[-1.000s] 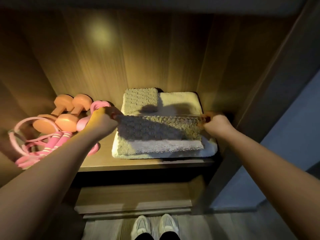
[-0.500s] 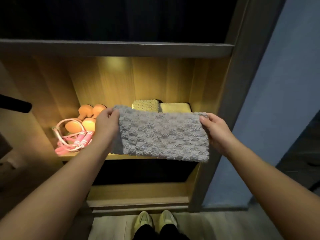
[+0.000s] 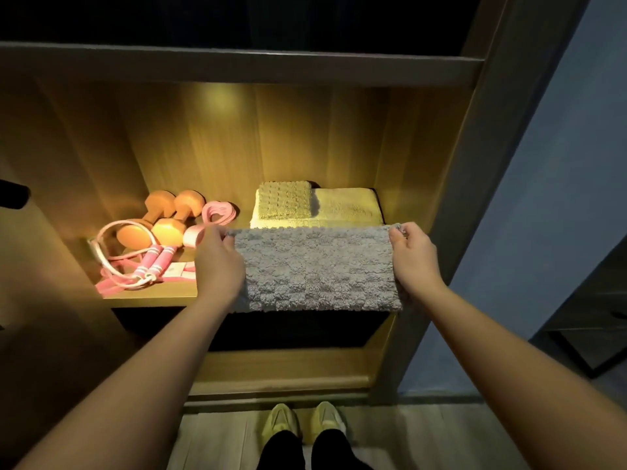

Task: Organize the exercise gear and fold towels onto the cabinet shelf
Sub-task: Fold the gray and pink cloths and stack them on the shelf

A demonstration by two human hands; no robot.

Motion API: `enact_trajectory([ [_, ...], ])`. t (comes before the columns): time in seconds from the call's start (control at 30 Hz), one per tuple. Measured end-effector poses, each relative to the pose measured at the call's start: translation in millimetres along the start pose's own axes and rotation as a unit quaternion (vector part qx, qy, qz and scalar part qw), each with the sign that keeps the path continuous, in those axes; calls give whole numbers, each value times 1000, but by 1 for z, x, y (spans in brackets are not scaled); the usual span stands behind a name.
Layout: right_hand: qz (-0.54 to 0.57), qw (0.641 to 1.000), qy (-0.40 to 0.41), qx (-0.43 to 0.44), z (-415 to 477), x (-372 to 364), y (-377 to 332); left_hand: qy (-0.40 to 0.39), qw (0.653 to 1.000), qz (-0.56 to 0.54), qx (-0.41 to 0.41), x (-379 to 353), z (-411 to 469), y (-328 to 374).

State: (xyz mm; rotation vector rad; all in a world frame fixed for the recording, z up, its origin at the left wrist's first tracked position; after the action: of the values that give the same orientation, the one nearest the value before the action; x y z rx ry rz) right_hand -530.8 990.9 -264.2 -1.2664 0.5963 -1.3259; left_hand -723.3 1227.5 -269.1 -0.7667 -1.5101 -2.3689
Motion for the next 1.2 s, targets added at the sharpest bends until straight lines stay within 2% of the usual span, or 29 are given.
enact_trajectory([
  [0.2,-73,996,-20,-56,63,-37,53,-47,996,79,6,-68,43,-21],
  [0.33,-113,989,-48,-78,115,-66,77,-93,993,74,22,-111,84,-29],
  [0.5,-187,980,-56,-36,151,-93,107,-93,980,169,-55,-153,114,-34],
  [0.57,-250,967,-51,-5,149,-99,121,-104,965,223,-89,-160,110,-36],
  [0.67,-267,963,-44,16,146,-104,128,-94,924,335,-158,-160,108,-26],
  [0.73,-275,960,-41,19,147,-106,129,-76,916,334,-209,-162,104,-6],
  [0.8,-276,961,-32,4,150,-107,129,-113,910,300,-263,-178,85,23],
  [0.9,-213,974,4,-72,152,-104,130,-221,826,381,-352,-229,39,51],
  [0.93,-217,974,-4,-62,152,-104,131,-267,812,389,-343,-242,29,52],
  [1.0,-248,968,-30,-25,150,-106,130,-311,810,381,-319,-253,24,44],
  [1.03,-268,963,-30,1,148,-107,131,-311,811,382,-315,-252,24,37],
  [1.2,-304,951,-42,30,148,-108,129,-277,810,416,-305,-230,30,4],
])
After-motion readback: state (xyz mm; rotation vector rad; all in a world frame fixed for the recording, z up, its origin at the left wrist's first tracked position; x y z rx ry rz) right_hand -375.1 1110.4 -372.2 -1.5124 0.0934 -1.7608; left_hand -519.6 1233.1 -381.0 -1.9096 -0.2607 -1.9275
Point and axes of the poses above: each hand's wrist, its own z-axis towards the middle knuckle, its own x-axis out of the back of the hand, y = z × x, the point moved 3 cm from there along z, towards the middle knuckle, and after that the axes turned 9 degrees about z, right-handed, at the moved point
